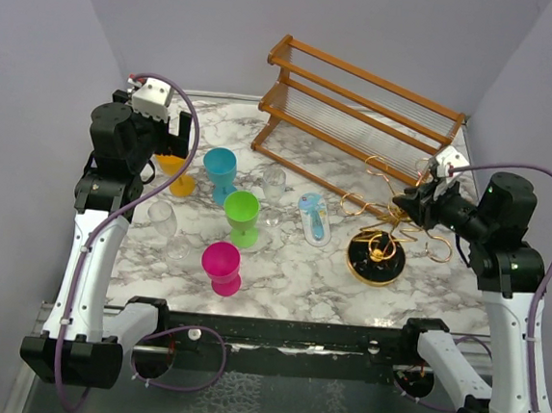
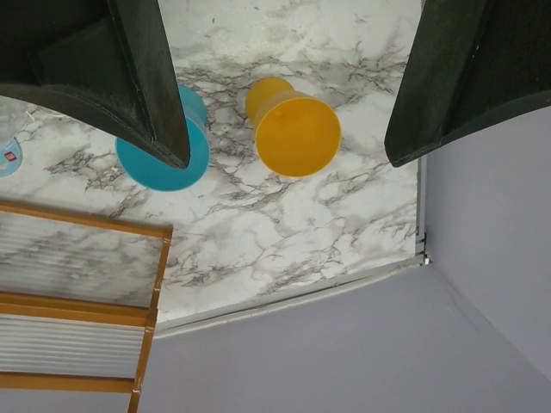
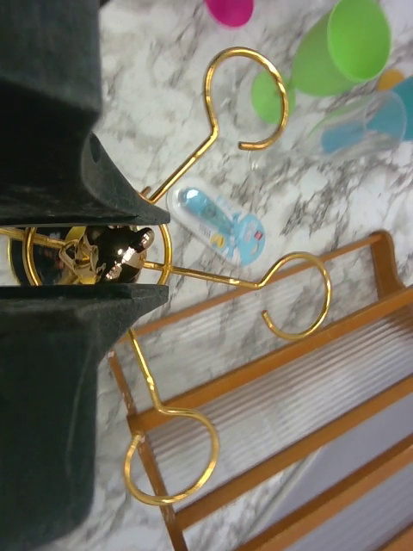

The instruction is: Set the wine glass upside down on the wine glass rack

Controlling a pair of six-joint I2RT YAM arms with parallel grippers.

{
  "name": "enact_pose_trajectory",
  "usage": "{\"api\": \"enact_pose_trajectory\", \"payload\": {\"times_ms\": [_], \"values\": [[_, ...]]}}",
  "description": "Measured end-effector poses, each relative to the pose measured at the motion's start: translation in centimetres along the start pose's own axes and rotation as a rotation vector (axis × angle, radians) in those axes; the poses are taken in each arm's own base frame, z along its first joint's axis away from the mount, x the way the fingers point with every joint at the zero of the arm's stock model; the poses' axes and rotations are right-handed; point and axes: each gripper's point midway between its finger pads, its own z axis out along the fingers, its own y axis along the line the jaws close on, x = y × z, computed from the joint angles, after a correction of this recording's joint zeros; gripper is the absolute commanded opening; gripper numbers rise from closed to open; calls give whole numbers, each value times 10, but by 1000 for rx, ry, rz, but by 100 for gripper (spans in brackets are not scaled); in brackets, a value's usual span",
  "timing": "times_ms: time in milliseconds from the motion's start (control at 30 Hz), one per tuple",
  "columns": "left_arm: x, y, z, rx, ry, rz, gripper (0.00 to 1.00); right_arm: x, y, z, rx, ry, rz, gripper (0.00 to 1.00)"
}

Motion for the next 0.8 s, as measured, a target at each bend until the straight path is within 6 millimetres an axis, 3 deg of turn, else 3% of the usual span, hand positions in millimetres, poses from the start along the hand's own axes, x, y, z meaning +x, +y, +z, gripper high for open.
{"api": "enact_pose_trajectory", "payload": {"times_ms": [533,800], "values": [[4,-3,5,19,12,-2,99,-20,-2,37,-143,-71,66,1],[4,-3,6,21,11,-2,99,-27,3,45,-199,-101,95,1]]}}
